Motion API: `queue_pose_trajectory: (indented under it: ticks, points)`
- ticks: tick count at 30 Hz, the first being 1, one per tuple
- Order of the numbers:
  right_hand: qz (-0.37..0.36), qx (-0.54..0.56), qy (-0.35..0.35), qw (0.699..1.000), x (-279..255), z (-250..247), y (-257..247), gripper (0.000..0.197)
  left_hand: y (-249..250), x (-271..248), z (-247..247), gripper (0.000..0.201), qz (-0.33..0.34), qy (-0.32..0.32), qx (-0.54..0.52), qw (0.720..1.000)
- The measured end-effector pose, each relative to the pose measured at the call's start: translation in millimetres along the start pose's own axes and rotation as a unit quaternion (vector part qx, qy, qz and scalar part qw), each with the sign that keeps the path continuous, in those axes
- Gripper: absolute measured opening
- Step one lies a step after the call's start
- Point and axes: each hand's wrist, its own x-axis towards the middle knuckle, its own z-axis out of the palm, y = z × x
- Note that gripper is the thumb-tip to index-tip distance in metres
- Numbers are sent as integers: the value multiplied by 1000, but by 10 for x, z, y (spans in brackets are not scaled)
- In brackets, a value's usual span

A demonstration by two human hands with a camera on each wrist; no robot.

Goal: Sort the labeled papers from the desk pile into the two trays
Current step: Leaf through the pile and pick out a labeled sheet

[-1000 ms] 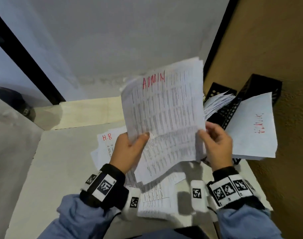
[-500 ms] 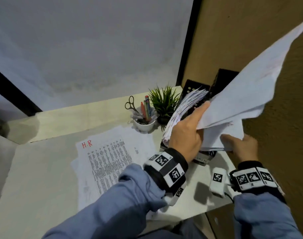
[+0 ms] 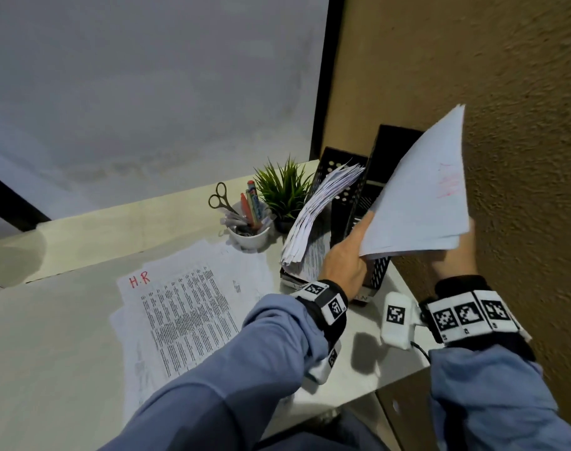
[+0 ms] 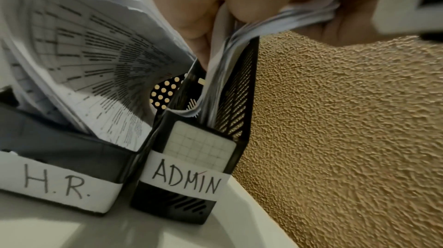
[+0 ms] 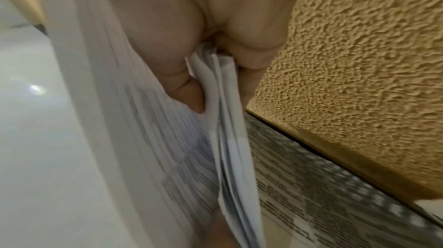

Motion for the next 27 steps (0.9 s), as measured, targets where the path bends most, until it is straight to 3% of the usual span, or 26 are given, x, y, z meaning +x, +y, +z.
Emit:
queue_pose_trajectory:
  ticks: [3,7,10,14,17,22,25,27]
  points:
    - [-89,-59,-41,993,-26,11,-211,3,-63,76,27,75,-12,-7,11,1000]
    - [-134,-114,-47,983,-13,2,-292,10,-83,130,68,73,-27,-83,34,996]
    - [-135,-143,-49,979,-19,8,-219,12,-124,147,101,68,-55,-124,83,987]
    - [-150,-231,-23,961,-70,21,-166,9,-153,154,82,76,-57,-105,105,987]
    - [-164,-237,-8,958,-48,36,-191,12,-160,204,61,82,-42,-92,112,989]
    - [-165,-252,-1,954,-58,66,-208,8,-115,206,23,75,-41,-109,101,988]
    - [-152,-299,3,942,-85,107,-118,18,-118,200,32,65,-42,-86,106,990]
    - [-95,-360,-25,928,-107,174,-2,32,-139,198,53,63,-52,-83,95,991]
